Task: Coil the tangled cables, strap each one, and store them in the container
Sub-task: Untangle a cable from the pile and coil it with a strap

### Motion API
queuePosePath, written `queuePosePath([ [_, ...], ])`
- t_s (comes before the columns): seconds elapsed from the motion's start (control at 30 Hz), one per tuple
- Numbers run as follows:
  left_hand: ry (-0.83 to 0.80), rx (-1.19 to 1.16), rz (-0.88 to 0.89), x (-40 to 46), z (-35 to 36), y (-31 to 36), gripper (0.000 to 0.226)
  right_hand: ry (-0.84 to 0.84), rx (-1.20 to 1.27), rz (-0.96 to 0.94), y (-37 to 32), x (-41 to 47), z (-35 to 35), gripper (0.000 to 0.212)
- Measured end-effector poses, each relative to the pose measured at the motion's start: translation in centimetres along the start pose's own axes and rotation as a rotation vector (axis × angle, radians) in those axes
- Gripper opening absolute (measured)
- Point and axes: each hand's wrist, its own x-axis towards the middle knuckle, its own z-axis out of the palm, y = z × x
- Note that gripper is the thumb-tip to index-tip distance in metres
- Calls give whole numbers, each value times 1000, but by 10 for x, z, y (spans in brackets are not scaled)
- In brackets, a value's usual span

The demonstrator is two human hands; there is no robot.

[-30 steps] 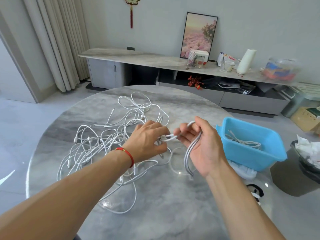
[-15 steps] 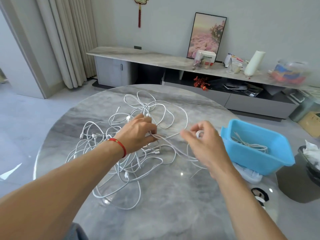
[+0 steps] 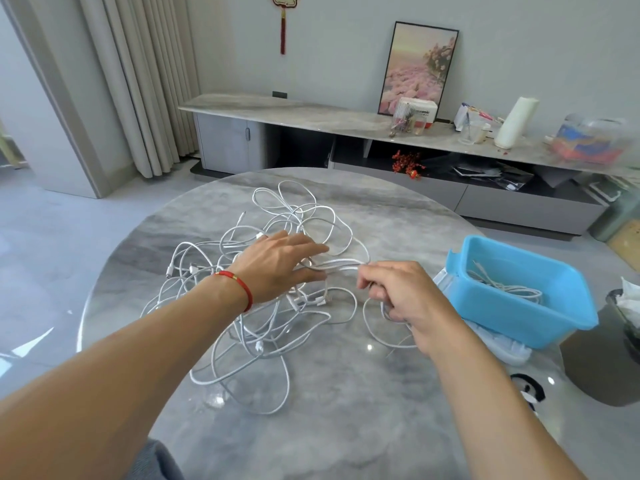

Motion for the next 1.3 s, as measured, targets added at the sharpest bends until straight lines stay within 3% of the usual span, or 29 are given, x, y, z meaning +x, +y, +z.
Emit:
queuePosePath([
  [0.07,-66,87,3,1,-1,3,62,4,136,28,-2,-1,-4,19],
  [0.13,-109,170,11,1,0,7,70,16,202,28,-2,-1,-8,31],
  [0.3,-78,268,-8,2,2,13,67,115,323,-13,0,4,-12,44],
  [0.4,-69,260,12,1,4,17,66,159,568,-47,-1,7,-4,41],
  [0.53,-116,-132,17,-2,2,19,49,44,678,-109,-1,7,-3,40],
  [0.63,-61,-452,-99,-10,-1,30,46,8,612,-126,0,5,0,39],
  [0.77,15,-957,-271,-4,-21,46,64,107,376,-218,-1,4,8,47],
  [0.83,31,-1043,-270,-1,-28,59,66,80,313,-272,-2,3,10,46],
  [0.93,77,-683,-185,-2,-20,76,66,26,210,-363,-4,-1,12,42],
  [1.1,56,-542,-80,-1,-9,73,14,77,111,-374,-5,-8,12,31],
  [1.2,14,-468,-2,0,-6,65,22,147,234,-304,-4,-6,7,30],
  [1.3,-12,-116,40,2,-3,53,36,164,360,-272,-5,-5,2,32],
])
